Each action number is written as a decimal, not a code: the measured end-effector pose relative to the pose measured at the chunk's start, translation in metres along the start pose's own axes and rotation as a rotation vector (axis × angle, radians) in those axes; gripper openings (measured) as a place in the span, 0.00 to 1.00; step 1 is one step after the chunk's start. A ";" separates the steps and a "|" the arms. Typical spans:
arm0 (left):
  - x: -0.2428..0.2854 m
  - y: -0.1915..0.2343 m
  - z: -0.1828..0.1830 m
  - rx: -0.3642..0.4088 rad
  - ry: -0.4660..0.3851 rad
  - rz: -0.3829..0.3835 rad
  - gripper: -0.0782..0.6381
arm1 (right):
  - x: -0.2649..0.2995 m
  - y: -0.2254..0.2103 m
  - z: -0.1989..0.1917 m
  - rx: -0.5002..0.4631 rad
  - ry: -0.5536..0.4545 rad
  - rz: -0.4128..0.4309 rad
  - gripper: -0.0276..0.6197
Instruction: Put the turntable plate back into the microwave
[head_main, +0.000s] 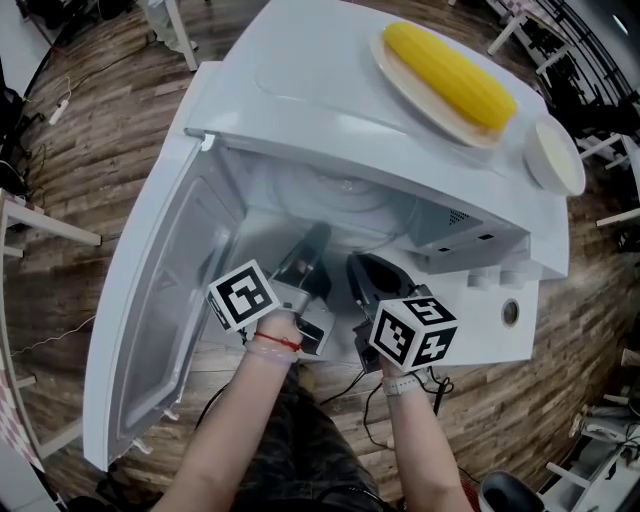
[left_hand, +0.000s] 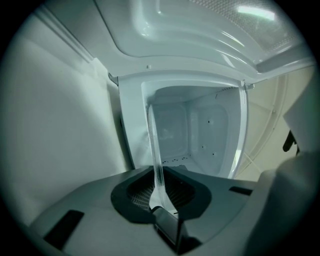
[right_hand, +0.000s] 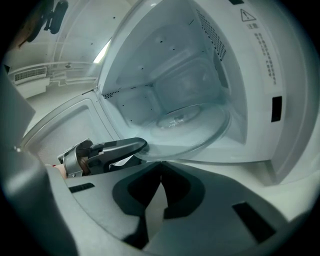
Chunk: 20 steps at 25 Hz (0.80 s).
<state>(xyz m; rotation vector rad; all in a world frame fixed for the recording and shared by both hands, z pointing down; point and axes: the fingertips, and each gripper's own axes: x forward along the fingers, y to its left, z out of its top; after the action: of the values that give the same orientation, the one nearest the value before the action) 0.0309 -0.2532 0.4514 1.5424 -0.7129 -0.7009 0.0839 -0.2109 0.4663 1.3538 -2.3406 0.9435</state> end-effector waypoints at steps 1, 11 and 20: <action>-0.001 0.001 0.000 0.008 0.003 0.008 0.17 | 0.001 -0.001 0.001 0.002 -0.002 -0.005 0.08; -0.011 0.002 -0.005 0.041 0.033 0.022 0.18 | 0.006 -0.012 0.010 0.041 -0.024 -0.022 0.07; -0.021 -0.004 -0.023 0.165 0.103 0.058 0.18 | 0.011 -0.016 0.012 -0.002 -0.002 -0.052 0.07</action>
<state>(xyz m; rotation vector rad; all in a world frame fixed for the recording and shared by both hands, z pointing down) 0.0357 -0.2225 0.4496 1.6883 -0.7496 -0.5261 0.0929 -0.2318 0.4691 1.4076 -2.2955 0.9249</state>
